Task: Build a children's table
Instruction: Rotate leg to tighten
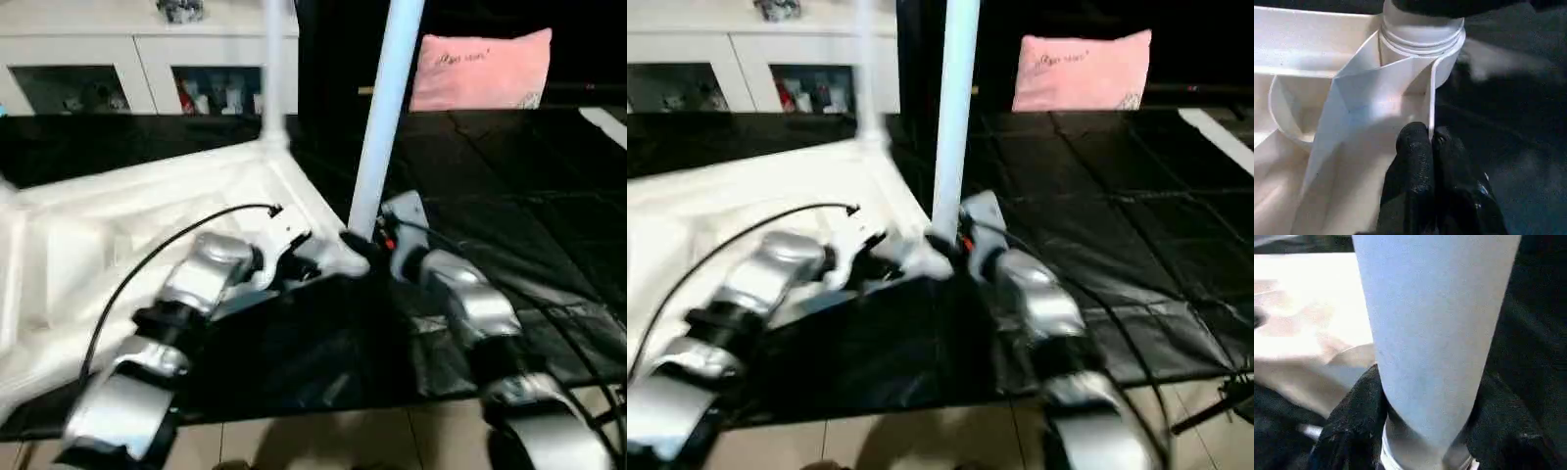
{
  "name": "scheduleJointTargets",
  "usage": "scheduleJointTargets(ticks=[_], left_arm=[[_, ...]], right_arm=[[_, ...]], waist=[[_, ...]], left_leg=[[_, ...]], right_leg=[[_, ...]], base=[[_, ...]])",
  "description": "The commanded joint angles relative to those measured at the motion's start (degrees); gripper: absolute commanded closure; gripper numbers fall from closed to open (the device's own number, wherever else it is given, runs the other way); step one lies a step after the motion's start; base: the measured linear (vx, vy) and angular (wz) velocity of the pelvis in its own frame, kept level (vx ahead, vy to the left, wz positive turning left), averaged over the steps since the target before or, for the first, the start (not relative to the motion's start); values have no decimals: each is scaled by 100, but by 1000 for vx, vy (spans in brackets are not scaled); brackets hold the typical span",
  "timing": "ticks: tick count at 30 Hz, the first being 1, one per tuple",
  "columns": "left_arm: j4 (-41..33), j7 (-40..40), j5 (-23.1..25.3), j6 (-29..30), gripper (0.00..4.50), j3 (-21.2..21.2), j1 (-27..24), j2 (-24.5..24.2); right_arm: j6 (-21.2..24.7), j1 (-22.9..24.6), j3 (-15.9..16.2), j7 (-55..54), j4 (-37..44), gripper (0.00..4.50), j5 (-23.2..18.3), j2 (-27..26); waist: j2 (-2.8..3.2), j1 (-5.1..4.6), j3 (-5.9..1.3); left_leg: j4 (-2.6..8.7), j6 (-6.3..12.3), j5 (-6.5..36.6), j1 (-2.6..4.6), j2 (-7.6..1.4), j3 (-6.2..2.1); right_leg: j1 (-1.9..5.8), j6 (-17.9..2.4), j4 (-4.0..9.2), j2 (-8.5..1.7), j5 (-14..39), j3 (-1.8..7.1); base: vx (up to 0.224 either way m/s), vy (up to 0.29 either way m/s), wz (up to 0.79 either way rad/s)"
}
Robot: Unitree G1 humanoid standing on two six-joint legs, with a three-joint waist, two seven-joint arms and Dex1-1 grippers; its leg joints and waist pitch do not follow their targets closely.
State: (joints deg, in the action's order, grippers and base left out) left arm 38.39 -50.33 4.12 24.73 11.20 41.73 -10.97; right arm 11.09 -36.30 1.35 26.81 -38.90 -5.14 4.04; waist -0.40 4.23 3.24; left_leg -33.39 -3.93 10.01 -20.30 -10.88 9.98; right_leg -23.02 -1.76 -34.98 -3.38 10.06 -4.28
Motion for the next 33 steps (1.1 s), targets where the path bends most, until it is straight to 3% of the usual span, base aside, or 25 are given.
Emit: scheduleJointTargets(ticks=[1, 3, 4, 6, 10, 11, 17, 20, 21, 24, 25, 28, 31, 33], left_arm=[[-43, 431, -260, -43, 450, -114, 404, 424], [32, 565, -252, -58, 450, -152, 467, 494], [56, 597, -255, -56, 450, -171, 490, 518], [52, 628, -230, -48, 450, -172, 500, 531], [-45, 524, -158, -54, 450, -93, 424, 451], [-152, 274, -120, -162, 450, 19, 299, 309], [-302, -308, -126, -433, 450, 155, 73, -26], [-325, -713, -102, -687, 450, 281, 0, -257], [-348, -916, -94, -812, 450, 355, -36, -354], [-386, -1275, -81, -1000, 450, 487, -95, -544], [-422, -1801, -85, -1259, 450, 653, -157, -798], [-468, -2136, -77, -1420, 450, 757, -193, -944], [-629, -2759, -173, -1613, 450, 914, -248, -1102], [-660, -2909, -197, -1662, 450, 958, -254, -1137]], right_arm=[[95, -74, 498, -225, -390, 252, 253, -538], [76, -169, 518, -358, -468, 252, 302, -634], [59, -193, 514, -379, -489, 252, 312, -659], [-21, -197, 507, -352, -504, 199, 338, -663], [-86, -66, 475, -170, -346, 173, 277, -562], [-110, 151, 434, 101, -93, 157, 208, -353], [-272, 598, 384, 993, 554, 111, -83, 252], [-405, 825, 639, 1885, 924, 89, -74, 772], [-406, 857, 661, 2100, 1007, 63, -109, 902], [-389, 877, 632, 2478, 1129, 52, -200, 1105], [-427, 818, 620, 3021, 1157, 42, -278, 1387], [-491, 758, 658, 3401, 1146, 20, -320, 1590], [-425, 605, 890, 4131, 1079, 3, -320, 1927], [-429, 567, 961, 4320, 1049, 3, -301, 2005]], waist=[[9, 40, -409], [-23, 42, -405], [-3, 62, -412], [-1, 69, -408], [5, 73, -384], [30, 81, -383], [20, 111, -387], [18, 122, -385], [21, 127, -383], [22, 131, -369], [13, 142, -372], [26, 157, -372], [-46, 202, -380], [-13, 244, -383]], left_leg=[[341, 90, 954, -1, -158, -70], [343, 154, 874, -15, -158, -59], [345, 222, 780, -22, -171, -64], [349, 252, 805, -11, -191, -64], [366, 227, 1019, 3, -194, -64], [367, 223, 1034, 9, -196, -67], [356, 317, 1008, -13, -201, -61], [356, 345, 1067, -12, -210, -65], [355, 352, 1084, -9, -209, -65], [365, 327, 1177, -9, -212, -71], [372, 332, 1217, -6, -224, -83], [363, 335, 1173, 9, -243, -70], [356, 371, 1067, 4, -259, -54], [343, 393, 1003, 14, -265, -46]], right_leg=[[311, -1017, 490, -484, 1471, 297], [325, -1033, 481, -477, 1312, 301], [338, -1062, 450, -480, 1094, 303], [332, -1098, 445, -488, 1011, 300], [329, -1037, 490, -497, 1346, 303], [327, -1016, 494, -500, 1368, 307], [355, -1064, 478, -489, 1119, 309], [353, -1033, 489, -487, 1217, 303], [347, -1030, 500, -497, 1270, 303], [342, -937, 527, -500, 1639, 299], [345, -921, 530, -502, 1708, 292], [312, -1030, 500, -490, 1514, 290], [326, -1076, 477, -501, 1477, 293], [305, -1115, 456, -497, 1386, 293]], base=[[0, 0, 0], [0, 0, 0], [0, 0, 0], [0, 0, 0], [0, 0, 0], [0, 0, 0], [0, 0, 0], [0, 0, 0], [0, 0, 0], [0, 0, 0], [0, 0, 0], [0, 0, 0], [0, 0, 0], [0, 0, 0]])
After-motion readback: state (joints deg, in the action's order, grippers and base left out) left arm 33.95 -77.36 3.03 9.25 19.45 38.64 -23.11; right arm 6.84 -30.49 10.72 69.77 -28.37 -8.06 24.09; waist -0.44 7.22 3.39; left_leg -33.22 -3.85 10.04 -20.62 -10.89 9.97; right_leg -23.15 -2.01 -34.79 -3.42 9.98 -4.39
